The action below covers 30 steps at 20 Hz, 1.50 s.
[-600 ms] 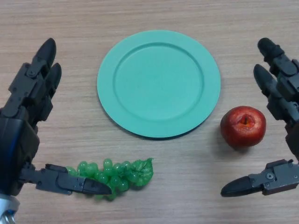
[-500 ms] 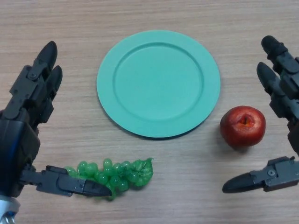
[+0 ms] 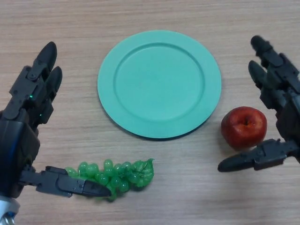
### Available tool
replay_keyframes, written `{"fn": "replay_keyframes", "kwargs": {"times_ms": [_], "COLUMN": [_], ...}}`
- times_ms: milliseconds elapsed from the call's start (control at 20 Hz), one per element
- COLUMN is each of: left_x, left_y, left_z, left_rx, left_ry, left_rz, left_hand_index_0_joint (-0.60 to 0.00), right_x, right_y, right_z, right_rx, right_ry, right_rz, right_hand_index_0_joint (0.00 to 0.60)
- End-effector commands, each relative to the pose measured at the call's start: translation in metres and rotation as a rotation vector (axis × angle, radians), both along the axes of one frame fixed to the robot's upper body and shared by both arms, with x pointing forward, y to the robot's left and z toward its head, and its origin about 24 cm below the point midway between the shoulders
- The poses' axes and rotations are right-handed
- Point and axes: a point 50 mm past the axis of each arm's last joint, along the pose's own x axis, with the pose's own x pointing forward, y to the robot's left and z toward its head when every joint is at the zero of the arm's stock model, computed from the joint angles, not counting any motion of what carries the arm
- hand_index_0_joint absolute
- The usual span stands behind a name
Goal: Pick up the red apple and place it on the plate
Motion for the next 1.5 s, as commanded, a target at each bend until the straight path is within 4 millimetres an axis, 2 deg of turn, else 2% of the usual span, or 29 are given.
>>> {"fn": "replay_keyframes", "kwargs": {"times_ms": [50,300,500,550,600,650,700,750,1000,1250,1400,1500], "left_x": [-0.013,-0.016,-0.019,-0.019,-0.019,-0.019,-0.020,-0.020,-0.022,-0.023,-0.025,-0.026], "left_y": [0.000,0.005,0.012,0.012,0.012,0.012,0.011,0.010,0.008,0.010,0.011,0.013], "left_z": [0.026,0.026,0.023,0.023,0.023,0.023,0.023,0.023,0.023,0.024,0.025,0.026], "left_rx": [0.040,0.013,0.014,0.014,0.014,0.014,0.015,0.016,0.014,0.000,-0.007,-0.016], "left_ry": [-0.219,-0.239,-0.242,-0.241,-0.240,-0.240,-0.240,-0.239,-0.251,-0.258,-0.260,-0.260], "left_rz": [-0.002,0.001,0.028,0.029,0.030,0.032,0.035,0.036,0.035,0.035,0.034,0.034], "left_hand_index_0_joint": [0.000,0.000,0.000,0.000,0.000,0.000,0.000,0.000,0.000,0.000,0.000,0.000], "right_x": [0.008,0.044,0.052,0.052,0.052,0.050,0.048,0.043,0.032,0.037,0.051,0.064], "right_y": [-0.015,-0.026,-0.037,-0.037,-0.037,-0.037,-0.035,-0.031,-0.012,0.032,0.061,0.079], "right_z": [0.026,-0.005,-0.029,-0.030,-0.033,-0.036,-0.040,-0.039,0.007,0.049,0.060,0.058], "right_rx": [0.005,-0.085,-0.054,-0.053,-0.051,-0.051,-0.041,0.002,0.060,0.010,-0.028,-0.059], "right_ry": [-0.228,-0.174,-0.090,-0.085,-0.070,-0.054,-0.025,0.006,-0.056,-0.099,-0.124,-0.129], "right_rz": [-0.010,-0.039,-0.096,-0.097,-0.099,-0.101,-0.102,-0.095,-0.064,0.053,0.124,0.130], "right_hand_index_0_joint": [0.000,0.000,0.000,0.101,0.250,0.350,0.500,0.598,0.600,0.600,0.600,0.600]}}
